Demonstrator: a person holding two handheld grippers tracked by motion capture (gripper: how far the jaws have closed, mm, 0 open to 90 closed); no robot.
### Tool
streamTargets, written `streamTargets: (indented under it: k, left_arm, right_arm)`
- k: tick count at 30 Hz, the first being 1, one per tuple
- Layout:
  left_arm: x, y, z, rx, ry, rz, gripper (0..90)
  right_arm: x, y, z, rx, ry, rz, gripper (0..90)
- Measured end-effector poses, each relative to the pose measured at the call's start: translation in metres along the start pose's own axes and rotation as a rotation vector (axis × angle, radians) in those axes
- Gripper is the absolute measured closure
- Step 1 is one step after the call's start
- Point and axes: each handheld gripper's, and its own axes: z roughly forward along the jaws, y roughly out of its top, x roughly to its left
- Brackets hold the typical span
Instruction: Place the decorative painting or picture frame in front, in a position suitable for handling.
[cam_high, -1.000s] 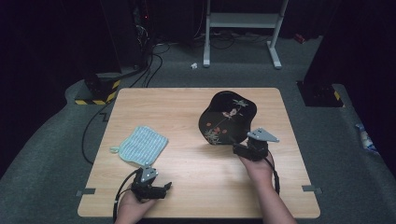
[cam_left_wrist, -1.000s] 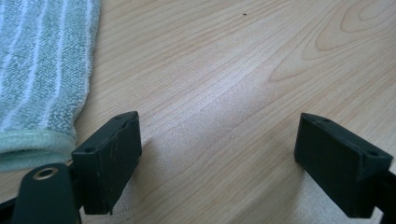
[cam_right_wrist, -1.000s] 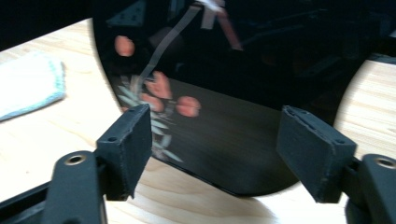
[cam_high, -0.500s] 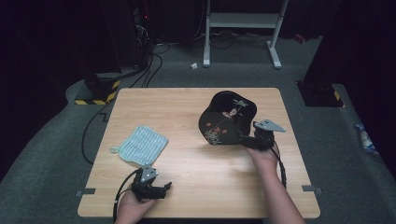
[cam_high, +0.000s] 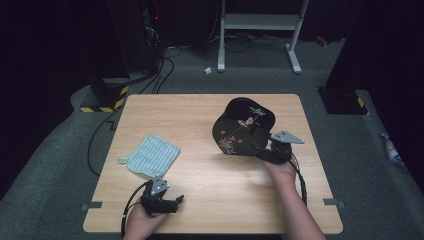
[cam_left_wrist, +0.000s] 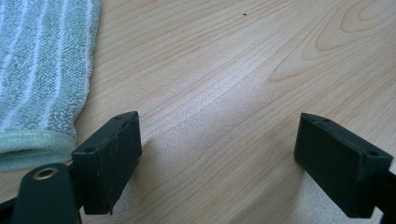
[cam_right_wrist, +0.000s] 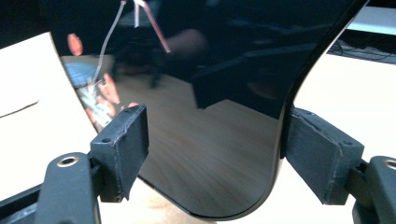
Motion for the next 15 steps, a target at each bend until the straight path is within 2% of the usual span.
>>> streamTargets:
  k: [8,9,11,15]
  left_arm:
    - [0.000,0.000,0.000,0.000,0.000,0.000,15.1]
    - [0.000,0.000,0.000,0.000,0.000,0.000,15.2]
    - [0.000,0.000,0.000,0.000,0.000,0.000,15.1]
    - [0.000,0.000,0.000,0.000,0.000,0.000,15.2]
  right_arm:
    - [0.013,-0.009,-0.014,-0.014,0.007,0.003,24.8]
    - [0.019,-0.012,-0.019,-0.014,0.008,-0.015,25.4]
    - [0.020,-0.014,-0.021,-0.015,0.010,-0.017,25.5]
    - [0.030,-0.020,-0.029,-0.029,0.009,-0.016,29.3]
